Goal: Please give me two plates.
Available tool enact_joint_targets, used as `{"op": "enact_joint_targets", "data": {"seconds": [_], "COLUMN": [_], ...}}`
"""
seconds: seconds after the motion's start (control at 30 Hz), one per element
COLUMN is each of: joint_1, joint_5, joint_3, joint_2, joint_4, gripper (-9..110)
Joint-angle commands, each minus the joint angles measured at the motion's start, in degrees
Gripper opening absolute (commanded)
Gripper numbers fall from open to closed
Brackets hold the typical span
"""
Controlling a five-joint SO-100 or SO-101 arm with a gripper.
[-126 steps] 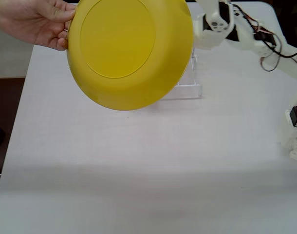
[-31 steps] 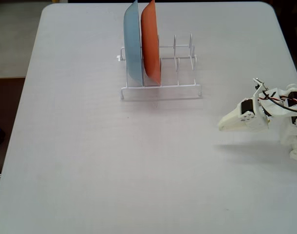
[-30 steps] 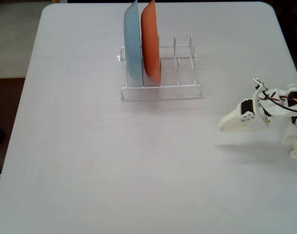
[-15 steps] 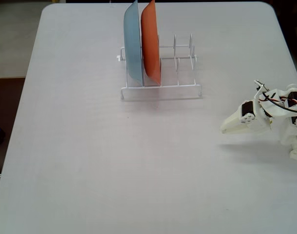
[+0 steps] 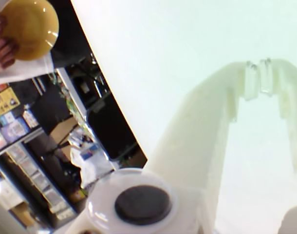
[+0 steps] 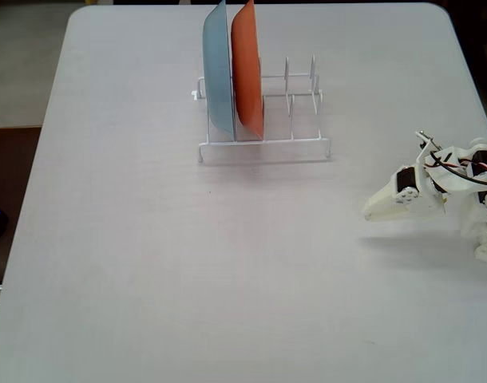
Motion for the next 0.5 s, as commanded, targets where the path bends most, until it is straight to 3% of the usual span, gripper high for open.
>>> {"op": "enact_joint_targets", "data": {"seconds": [0.0,0.47], "joint_1": [-0.09,-0.26], "joint_5": [-0.44,-1.14], "joint_3": [-0.26,-0.26], "joint_2": [1.41,1.41], "joint_4": [0.18,0.35], "gripper": [0,0]}}
